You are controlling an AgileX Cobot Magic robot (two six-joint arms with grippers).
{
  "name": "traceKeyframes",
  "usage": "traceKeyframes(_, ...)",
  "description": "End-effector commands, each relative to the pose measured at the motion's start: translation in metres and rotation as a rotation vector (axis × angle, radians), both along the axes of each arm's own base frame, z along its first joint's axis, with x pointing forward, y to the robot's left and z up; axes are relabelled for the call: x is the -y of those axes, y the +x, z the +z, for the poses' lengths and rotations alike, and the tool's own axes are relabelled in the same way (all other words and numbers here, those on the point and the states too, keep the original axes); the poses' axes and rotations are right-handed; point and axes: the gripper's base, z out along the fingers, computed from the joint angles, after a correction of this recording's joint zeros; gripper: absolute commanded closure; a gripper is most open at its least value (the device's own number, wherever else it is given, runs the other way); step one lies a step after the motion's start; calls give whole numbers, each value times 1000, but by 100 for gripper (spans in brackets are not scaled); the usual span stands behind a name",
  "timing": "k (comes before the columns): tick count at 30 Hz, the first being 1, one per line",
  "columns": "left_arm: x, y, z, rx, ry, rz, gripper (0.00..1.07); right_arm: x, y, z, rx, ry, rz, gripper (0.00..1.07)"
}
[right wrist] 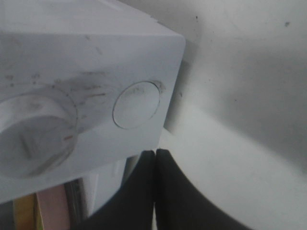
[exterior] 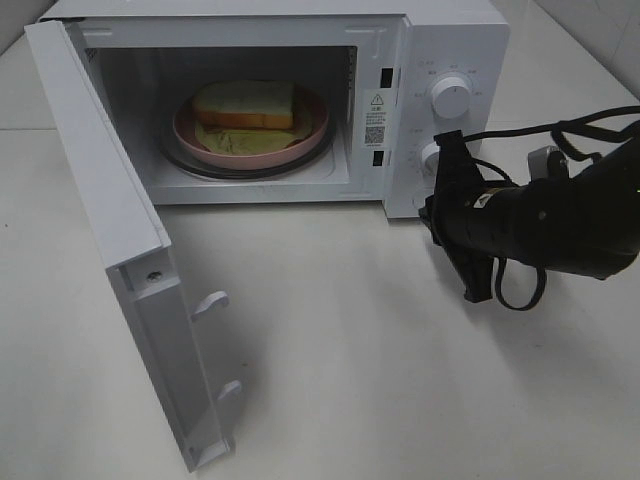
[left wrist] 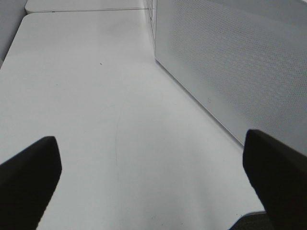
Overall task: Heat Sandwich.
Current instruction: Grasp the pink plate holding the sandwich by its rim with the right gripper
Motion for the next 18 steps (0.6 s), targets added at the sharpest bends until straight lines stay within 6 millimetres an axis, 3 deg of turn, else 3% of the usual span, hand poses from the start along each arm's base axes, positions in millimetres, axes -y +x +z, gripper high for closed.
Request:
traceKeyframes(1, 0, -4, -1, 27, -10, 3, 9, 0, -11, 14, -14, -82, 113, 105)
traceKeyframes(7, 0, -4, -1, 27, -10, 3, 9, 0, -30, 34, -60, -290, 402, 104)
traceKeyframes(13, 0, -4, -1, 27, -10, 3, 9, -1, -40, 38, -100, -394, 582, 103)
traceKeyframes(18, 0, -4, -1, 27, -10, 3, 9, -6, -51, 51, -140, -528, 895, 102)
